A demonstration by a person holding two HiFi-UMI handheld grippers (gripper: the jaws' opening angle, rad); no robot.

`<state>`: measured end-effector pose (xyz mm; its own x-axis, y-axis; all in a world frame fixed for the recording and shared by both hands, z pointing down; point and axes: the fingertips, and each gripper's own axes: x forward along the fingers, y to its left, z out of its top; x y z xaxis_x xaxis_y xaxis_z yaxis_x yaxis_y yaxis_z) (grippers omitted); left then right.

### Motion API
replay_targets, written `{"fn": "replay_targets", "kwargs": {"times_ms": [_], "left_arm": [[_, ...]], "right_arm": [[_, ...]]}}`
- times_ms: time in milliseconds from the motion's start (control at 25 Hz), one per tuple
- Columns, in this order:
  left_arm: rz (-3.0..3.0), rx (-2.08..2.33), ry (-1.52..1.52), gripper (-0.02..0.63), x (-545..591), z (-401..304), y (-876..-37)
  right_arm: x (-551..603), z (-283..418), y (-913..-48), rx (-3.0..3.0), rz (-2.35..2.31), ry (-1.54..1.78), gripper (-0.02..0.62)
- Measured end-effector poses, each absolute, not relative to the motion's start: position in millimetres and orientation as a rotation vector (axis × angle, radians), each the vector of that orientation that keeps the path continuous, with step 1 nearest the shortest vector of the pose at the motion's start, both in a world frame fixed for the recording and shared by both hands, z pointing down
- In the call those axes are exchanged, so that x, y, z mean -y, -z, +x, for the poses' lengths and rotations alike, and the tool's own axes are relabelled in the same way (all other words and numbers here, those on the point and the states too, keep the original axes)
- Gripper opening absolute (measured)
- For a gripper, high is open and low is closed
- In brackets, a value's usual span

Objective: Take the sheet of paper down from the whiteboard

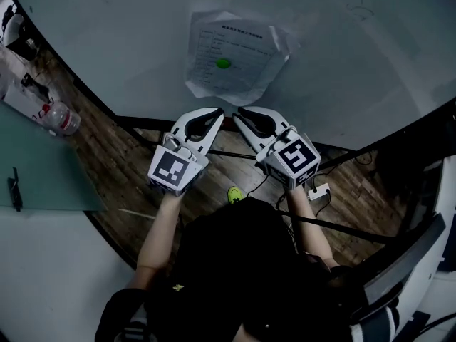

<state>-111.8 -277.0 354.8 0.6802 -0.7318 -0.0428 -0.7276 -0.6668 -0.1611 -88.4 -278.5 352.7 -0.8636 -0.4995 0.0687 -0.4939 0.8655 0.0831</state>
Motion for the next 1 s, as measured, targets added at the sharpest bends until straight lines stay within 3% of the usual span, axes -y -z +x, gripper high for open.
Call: {"fn": "replay_targets", "kwargs": {"times_ms": [440,1000], "left_arm": [[-2.681,-1.212,0.043,0.06,313,-110,-343],[-2.606,-1.246,0.105,0.141,346,-108,-330]], "right_arm": [[302,-89,-352,2.937,0.747,0.098,0.092],[321,-79,-350,2.908,0.788,0.087,0.13]]}}
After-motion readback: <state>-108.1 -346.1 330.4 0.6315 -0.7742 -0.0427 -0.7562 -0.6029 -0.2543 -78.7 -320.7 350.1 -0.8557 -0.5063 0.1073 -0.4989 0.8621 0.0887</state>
